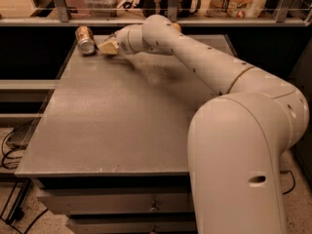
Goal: Move rxbar chocolate near orange can
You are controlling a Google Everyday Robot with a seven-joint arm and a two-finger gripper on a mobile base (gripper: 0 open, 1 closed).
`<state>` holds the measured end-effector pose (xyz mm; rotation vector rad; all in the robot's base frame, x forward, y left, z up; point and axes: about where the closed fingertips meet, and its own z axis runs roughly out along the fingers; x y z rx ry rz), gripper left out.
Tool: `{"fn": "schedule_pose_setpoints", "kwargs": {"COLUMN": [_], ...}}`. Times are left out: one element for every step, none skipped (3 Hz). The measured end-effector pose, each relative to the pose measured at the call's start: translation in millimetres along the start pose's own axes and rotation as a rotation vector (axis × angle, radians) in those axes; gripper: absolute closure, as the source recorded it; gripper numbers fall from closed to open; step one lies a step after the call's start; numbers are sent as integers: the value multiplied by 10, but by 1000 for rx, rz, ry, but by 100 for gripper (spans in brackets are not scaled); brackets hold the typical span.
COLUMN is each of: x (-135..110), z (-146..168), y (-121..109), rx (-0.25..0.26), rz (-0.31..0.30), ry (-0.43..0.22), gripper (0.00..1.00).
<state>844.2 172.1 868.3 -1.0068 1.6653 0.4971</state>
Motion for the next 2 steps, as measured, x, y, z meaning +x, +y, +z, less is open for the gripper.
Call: {"fn": "schedule_pose_setpoints", "kwargs": {"x": [-46,-49], "z": [-95,-95], "y": [59,72], "rx": [-27,-30], "rz": [18,20], "ry": [-22,-25], "gripper": [0,0]}}
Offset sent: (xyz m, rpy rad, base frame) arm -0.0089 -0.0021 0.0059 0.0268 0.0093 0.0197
